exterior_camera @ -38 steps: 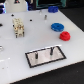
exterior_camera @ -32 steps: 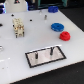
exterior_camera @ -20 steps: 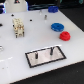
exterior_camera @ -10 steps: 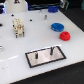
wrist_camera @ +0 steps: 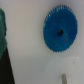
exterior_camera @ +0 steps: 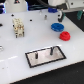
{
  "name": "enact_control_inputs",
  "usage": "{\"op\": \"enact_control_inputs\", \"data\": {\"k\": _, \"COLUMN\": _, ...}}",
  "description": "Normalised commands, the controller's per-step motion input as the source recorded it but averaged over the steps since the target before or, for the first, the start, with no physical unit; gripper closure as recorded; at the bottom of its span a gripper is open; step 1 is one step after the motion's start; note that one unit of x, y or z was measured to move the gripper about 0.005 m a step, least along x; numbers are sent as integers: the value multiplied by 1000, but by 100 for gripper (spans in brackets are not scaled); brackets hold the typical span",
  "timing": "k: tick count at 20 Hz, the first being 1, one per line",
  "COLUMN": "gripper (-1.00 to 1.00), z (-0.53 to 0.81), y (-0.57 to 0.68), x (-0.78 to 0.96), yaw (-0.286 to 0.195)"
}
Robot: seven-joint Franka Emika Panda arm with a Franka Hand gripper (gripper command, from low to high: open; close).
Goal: Insert the blue gear onto the right peg, followed by the red gear
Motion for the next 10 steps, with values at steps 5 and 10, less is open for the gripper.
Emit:
{"op": "enact_control_inputs", "data": {"k": 5, "gripper": -100, "z": -494, "y": -211, "x": -331, "yaw": 0}}
{"op": "enact_control_inputs", "data": {"k": 10, "gripper": -100, "z": -267, "y": -222, "x": -245, "yaw": 0}}
